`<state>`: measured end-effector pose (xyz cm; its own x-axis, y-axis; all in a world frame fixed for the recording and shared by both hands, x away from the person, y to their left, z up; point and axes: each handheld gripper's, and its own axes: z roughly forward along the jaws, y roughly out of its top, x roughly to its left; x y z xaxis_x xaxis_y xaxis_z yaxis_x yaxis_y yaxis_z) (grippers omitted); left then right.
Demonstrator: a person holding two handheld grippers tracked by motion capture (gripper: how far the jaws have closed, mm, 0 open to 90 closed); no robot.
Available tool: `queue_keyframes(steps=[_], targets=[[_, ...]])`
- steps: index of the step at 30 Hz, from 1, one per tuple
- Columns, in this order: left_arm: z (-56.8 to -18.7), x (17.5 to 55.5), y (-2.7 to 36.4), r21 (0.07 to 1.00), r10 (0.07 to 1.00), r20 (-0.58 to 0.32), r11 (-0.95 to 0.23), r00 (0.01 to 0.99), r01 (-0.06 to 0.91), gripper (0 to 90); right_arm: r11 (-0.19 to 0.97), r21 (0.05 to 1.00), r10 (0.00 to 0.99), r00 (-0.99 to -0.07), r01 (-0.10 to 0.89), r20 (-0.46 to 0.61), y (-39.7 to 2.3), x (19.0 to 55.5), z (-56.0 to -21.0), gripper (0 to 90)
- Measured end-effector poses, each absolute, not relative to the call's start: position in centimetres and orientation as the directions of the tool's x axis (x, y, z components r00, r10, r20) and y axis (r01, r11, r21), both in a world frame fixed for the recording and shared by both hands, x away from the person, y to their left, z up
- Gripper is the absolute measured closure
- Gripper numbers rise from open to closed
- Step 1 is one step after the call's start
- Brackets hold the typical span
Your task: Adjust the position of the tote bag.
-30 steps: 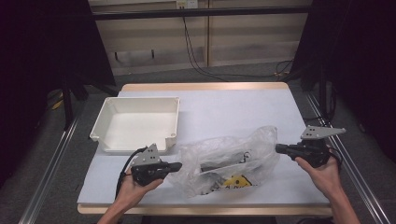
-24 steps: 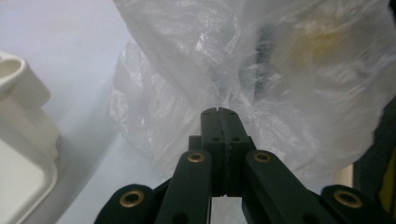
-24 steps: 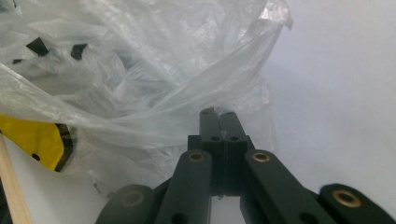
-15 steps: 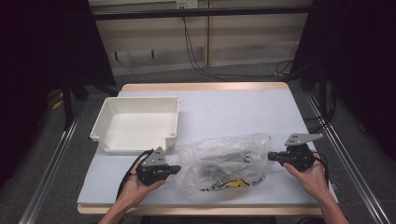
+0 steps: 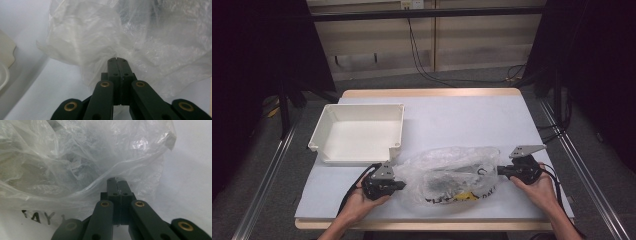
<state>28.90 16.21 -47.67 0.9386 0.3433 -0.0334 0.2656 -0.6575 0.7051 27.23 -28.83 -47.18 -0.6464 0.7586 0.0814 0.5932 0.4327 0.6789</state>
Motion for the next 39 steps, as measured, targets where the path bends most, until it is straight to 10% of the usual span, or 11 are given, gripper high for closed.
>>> queue_keyframes(steps=[10,25,34,39], targets=[[-47.8,29.3,16.5,0.712,0.362,-0.084,-0.63,0.928,0.31,90.0,0.453,0.669,0.759,-0.648,0.589,0.056,-28.5,27.6,-47.7,89.6],[-44.8,28.3,18.8,0.812,0.391,-0.171,-0.465,0.904,0.354,60.8,0.3,0.785,0.785,-0.607,0.542,0.12,-30.8,26.1,-44.8,41.9],[-42.8,28.2,19.8,0.856,0.402,-0.195,-0.375,0.895,0.355,55.8,0.249,0.831,0.777,-0.615,0.498,0.136,-31.6,25.5,-42.7,36.2],[-41.4,28.3,19.9,0.875,0.404,-0.19,-0.343,0.895,0.341,62.6,0.248,0.849,0.753,-0.645,0.467,0.134,-31.5,25.0,-41.3,51.8]])
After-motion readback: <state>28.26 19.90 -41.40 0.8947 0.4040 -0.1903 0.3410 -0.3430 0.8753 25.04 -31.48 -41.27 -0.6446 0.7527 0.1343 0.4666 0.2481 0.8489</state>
